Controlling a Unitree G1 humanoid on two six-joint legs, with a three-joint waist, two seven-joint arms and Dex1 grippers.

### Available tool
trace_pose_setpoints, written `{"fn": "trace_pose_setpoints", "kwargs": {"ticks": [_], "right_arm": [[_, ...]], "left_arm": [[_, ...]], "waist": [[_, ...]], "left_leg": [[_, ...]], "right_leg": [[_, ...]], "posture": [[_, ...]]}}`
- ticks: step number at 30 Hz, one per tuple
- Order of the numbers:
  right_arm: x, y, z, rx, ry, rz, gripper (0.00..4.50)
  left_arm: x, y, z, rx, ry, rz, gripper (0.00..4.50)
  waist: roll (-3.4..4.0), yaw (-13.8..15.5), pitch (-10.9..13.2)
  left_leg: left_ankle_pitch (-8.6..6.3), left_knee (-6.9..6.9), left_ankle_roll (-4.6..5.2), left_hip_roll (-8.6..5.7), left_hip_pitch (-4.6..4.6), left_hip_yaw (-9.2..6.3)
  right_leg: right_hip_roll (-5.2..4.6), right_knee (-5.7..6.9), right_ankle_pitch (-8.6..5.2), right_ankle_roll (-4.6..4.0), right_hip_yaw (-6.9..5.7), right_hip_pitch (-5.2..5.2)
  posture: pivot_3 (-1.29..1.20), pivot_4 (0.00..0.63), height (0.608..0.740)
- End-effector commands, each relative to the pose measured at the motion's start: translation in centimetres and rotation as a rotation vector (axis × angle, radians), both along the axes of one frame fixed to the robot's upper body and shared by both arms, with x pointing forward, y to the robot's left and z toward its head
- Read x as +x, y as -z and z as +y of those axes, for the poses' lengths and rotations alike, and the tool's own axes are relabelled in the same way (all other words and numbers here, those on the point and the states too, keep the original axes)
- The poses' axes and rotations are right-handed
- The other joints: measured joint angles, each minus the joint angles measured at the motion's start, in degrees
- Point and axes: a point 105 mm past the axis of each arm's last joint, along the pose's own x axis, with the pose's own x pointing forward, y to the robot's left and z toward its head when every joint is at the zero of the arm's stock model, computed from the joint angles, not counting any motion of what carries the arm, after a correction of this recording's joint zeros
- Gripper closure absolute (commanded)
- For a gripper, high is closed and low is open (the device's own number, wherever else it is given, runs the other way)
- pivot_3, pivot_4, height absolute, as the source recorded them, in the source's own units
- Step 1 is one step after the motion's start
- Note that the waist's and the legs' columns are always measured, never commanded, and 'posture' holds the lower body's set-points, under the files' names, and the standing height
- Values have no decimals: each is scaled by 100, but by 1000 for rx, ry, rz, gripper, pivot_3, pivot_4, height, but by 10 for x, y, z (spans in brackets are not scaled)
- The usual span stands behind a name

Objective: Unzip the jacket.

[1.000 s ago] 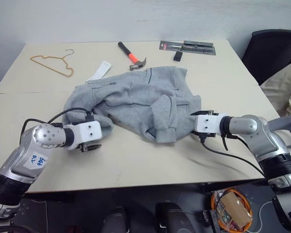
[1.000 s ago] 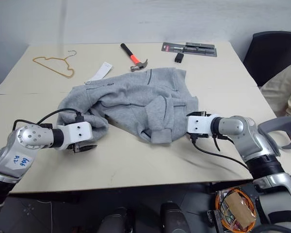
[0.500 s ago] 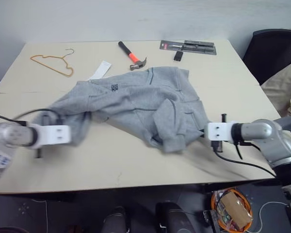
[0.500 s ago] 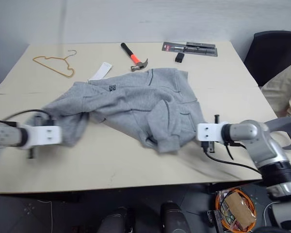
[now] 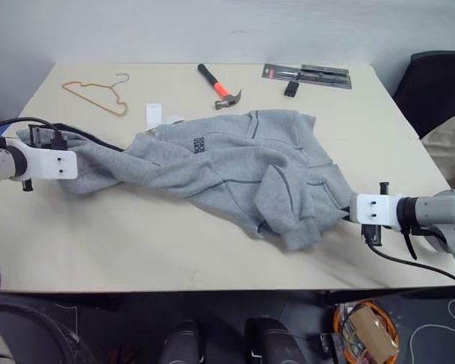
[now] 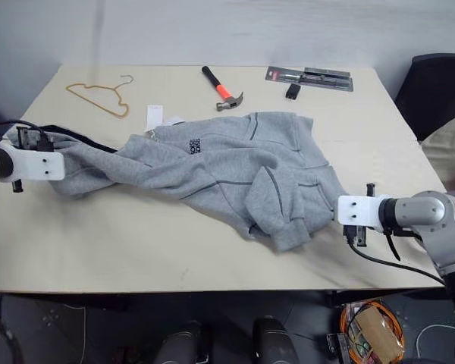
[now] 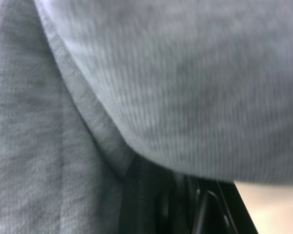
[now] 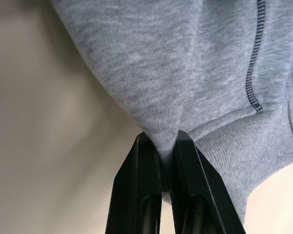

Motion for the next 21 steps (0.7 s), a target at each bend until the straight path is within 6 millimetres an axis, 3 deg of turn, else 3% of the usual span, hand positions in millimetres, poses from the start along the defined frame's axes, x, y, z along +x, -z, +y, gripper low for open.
{"fn": "trace_pose_setpoints", "kwargs": {"ticks": [1, 4, 8, 14, 17, 19, 21], "right_arm": [[-1, -14, 10, 57, -2, -52, 4500], [-7, -11, 13, 75, 5, -28, 4500], [-14, -9, 15, 107, 21, 24, 3226], [-16, -18, 4, 118, 76, 8, 1187], [-21, -28, 0, 158, 106, 14, 170], [-26, -38, 2, 237, 126, 45, 47], [-25, -59, 16, 431, 160, 73, 47]], "left_arm": [[-5, 5, -4, -53, 25, 64, 3887], [-10, 15, -3, -91, 17, 101, 3062], [-21, 20, 9, -125, -26, 107, 1903], [-46, 0, 31, -378, -130, 88, 63], [-61, -11, 27, -582, -116, 150, 0], [-74, -20, 18, -723, -81, 219, 0], [-87, -44, -10, -937, 14, 327, 0]], "waist": [[0, -1, 0], [0, 4, 0], [0, 0, 0], [0, -55, 0], [0, -81, 0], [0, -96, 0], [0, -120, 0]], "left_leg": [[0, 0, 0, 2, 0, 2], [0, 6, -1, 3, -1, 11], [0, 6, 0, 3, 3, 9], [-1, 4, -1, 4, 3, 9], [-1, 5, -1, 4, 2, 8], [-1, 7, -1, 3, 1, 5], [0, 8, -1, 4, 0, 4]], "right_leg": [[1, 0, 0, 0, -1, -1], [1, 5, 0, 0, 1, -4], [0, 9, 0, 0, 6, -4], [1, 10, 0, 0, 5, -6], [1, 11, 0, 0, 3, -5], [1, 12, 0, 0, 0, -3], [2, 21, 0, 0, 1, -3]], "posture": [[0, 150, 740], [0, 150, 740], [0, 150, 740], [0, 150, 740], [0, 150, 740], [0, 150, 740], [0, 150, 740]]}}
